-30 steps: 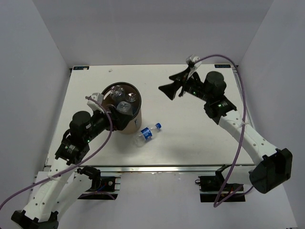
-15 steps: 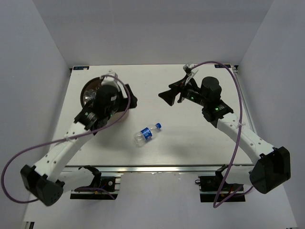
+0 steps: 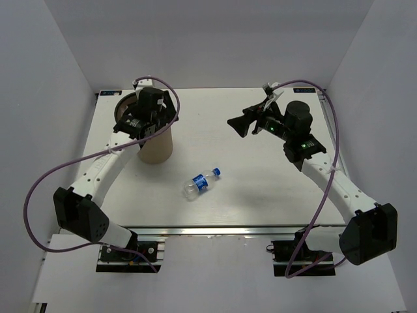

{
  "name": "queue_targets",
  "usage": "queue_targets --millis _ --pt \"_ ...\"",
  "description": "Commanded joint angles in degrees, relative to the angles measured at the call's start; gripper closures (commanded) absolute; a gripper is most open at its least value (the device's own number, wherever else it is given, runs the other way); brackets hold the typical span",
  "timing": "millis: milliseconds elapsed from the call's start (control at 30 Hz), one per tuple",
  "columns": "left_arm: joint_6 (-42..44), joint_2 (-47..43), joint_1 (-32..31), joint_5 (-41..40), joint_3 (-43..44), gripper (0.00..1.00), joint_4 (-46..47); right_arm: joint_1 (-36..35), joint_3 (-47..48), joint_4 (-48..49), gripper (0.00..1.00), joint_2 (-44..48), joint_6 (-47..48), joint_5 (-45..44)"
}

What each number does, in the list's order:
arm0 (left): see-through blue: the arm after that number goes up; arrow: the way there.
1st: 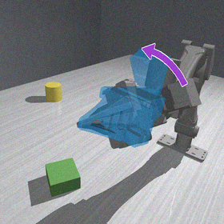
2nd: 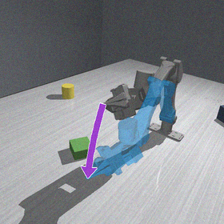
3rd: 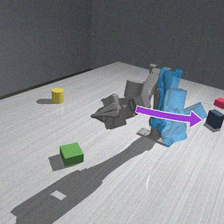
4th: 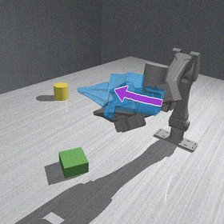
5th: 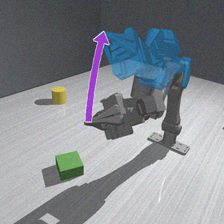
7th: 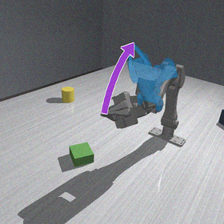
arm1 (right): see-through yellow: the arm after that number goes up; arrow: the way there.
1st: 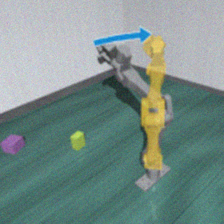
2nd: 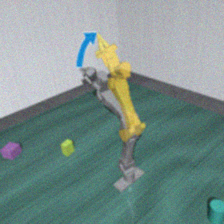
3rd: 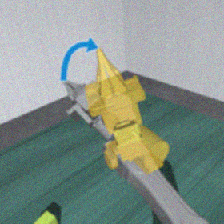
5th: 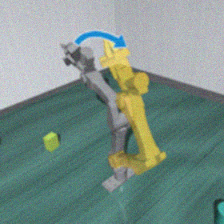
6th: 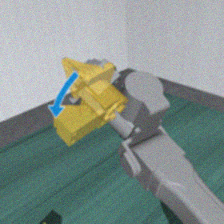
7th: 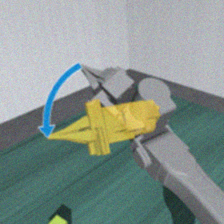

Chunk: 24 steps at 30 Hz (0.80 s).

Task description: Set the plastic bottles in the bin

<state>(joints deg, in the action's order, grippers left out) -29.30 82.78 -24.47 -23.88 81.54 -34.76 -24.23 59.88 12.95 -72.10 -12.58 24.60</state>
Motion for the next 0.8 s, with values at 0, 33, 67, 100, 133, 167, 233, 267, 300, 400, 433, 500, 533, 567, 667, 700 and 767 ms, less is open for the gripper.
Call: queue_targets --millis 0,33,67,100,133,167,233,267,300,400,433,500,533,567,667,700,767 --pt "2.31 -0.52 0.74 1.03 1.42 0.02 0.22 0.67 0.42 0.85 0.11 1.87 1.06 0.97" --pt "2.49 -0.26 0.74 0.42 2.48 0.02 -0.91 0.76 0.42 0.67 0.11 2.04 1.06 0.89" --pt "2.67 0.18 0.74 0.24 3.53 0.02 -1.36 0.76 0.42 0.85 0.11 2.05 1.15 0.89" --pt "3.45 0.36 0.74 0.85 5.54 0.02 -1.45 0.85 0.42 0.85 0.11 2.13 1.15 1.06" --pt "4.07 0.36 0.74 1.63 6.43 0.02 -1.19 0.85 0.76 0.76 0.11 2.13 1.24 1.06" --pt "4.68 0.36 0.74 2.16 6.44 0.02 -1.18 0.85 0.94 0.33 0.11 2.05 1.50 1.33" --pt "5.65 0.54 0.74 4.26 12.21 0.02 -1.88 0.85 1.38 -0.38 0.11 2.31 2.03 1.15" --pt "6.09 0.62 0.65 5.85 13.55 0.02 -2.41 0.94 1.38 -0.90 0.11 2.57 2.21 0.98" --pt "6.36 0.63 0.30 7.43 14.60 0.02 -3.81 0.94 1.30 -2.30 0.11 2.75 2.21 0.02" --pt "8.38 -1.03 -7.50 8.50 13.05 0.02 -3.65 1.03 -2.21 -1.88 0.10 5.46 1.68 -3.23" --pt "8.73 -1.57 -12.05 9.37 11.12 0.02 -1.12 1.11 -3.61 -1.27 0.11 7.30 1.42 -4.03" --pt "9.52 -2.36 -15.68 14.29 5.40 0.02 1.35 1.29 -7.04 -0.73 0.11 8.98 0.45 -5.79" --pt "9.96 -2.80 -18.66 14.30 3.73 0.02 2.84 1.38 -7.84 -1.26 0.11 10.47 0.45 -6.40" --pt "10.83 -2.80 -19.90 13.86 0.58 0.02 3.12 1.55 -9.41 -2.04 0.11 11.09 0.19 -7.89" --pt "10.93 -2.19 -21.58 16.82 -6.70 0.02 4.61 2.16 -12.14 -4.77 0.11 14.26 -0.69 -13.67" --pt "10.50 -1.84 -21.59 17.37 -8.31 0.02 5.57 2.34 -14.59 -4.95 0.11 15.13 -1.82 -15.35" --pt "9.62 -0.35 -21.59 18.16 -10.69 0.02 5.76 3.13 -17.32 -4.69 0.11 18.03 -2.71 -18.52"
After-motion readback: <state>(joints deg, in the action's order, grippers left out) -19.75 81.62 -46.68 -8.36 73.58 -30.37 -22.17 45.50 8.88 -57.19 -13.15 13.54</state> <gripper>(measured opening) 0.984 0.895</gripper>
